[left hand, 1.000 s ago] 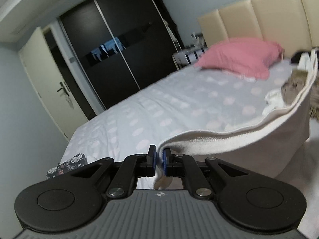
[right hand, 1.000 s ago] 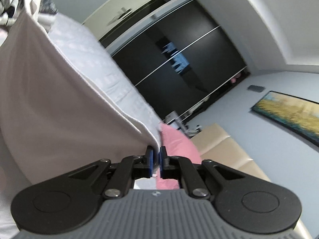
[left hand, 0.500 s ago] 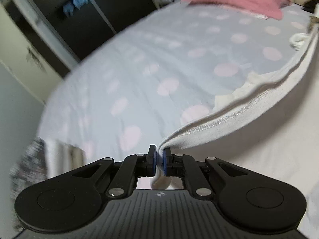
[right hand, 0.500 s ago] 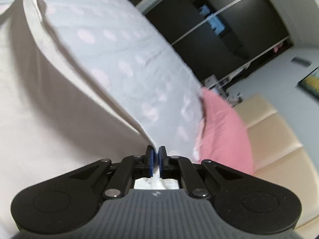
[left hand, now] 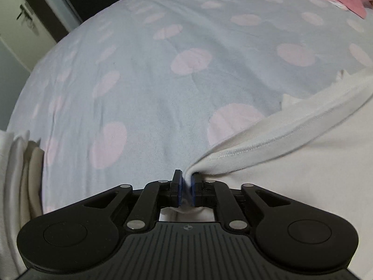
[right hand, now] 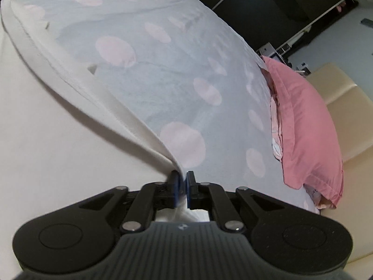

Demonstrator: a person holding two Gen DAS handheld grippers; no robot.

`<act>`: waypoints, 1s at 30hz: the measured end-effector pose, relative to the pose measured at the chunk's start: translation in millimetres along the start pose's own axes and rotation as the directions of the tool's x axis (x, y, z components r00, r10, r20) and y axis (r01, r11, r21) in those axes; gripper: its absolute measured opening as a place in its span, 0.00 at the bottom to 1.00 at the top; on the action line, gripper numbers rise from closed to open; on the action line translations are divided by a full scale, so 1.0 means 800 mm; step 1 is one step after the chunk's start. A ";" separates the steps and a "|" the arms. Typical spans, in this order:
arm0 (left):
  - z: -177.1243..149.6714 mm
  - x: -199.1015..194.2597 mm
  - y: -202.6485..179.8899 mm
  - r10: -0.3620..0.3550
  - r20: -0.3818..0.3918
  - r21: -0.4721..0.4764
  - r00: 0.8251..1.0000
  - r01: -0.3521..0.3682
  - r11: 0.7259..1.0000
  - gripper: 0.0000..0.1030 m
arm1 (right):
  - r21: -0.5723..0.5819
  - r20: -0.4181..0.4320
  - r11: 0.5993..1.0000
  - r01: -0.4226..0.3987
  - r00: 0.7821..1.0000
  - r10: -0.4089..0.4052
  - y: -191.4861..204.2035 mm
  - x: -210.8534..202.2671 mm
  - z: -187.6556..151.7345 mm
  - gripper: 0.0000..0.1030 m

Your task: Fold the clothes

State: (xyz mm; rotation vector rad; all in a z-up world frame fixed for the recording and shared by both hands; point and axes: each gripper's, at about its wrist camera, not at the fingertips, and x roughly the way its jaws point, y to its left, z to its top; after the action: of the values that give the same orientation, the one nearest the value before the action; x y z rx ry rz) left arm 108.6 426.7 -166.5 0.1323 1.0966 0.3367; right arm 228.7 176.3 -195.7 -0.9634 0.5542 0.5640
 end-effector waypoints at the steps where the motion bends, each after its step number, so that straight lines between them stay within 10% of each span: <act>1: 0.001 -0.002 0.003 0.002 0.012 -0.022 1.000 -0.001 1.000 0.13 | 0.013 -0.002 1.000 -0.002 1.000 0.002 -0.001 -0.001 0.000 0.13; 9: 0.011 -0.041 0.038 0.002 0.096 -0.201 0.995 0.017 0.979 0.27 | 0.150 -0.031 0.988 0.032 0.999 -0.028 -0.038 -0.022 0.003 0.20; 15: -0.004 -0.069 0.026 -0.113 0.113 -0.141 0.987 0.129 0.982 0.27 | 0.286 0.033 0.944 -0.168 0.986 0.165 -0.048 -0.059 -0.003 0.17; 21: -0.014 -0.059 -0.023 -0.228 0.116 -0.100 0.967 0.240 0.966 0.27 | 0.343 0.114 0.835 -0.431 0.901 0.418 0.000 -0.058 0.012 0.13; 30: 0.012 -0.011 -0.073 -0.278 0.124 -0.126 0.952 0.294 0.948 0.27 | 0.359 0.135 0.817 -0.452 0.891 0.433 0.051 -0.020 0.054 0.13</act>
State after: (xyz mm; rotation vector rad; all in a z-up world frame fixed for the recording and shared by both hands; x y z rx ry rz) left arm 125.3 369.3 -170.6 -0.1360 0.9680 0.1439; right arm 197.8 229.6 -189.8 -0.4406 0.8223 0.8570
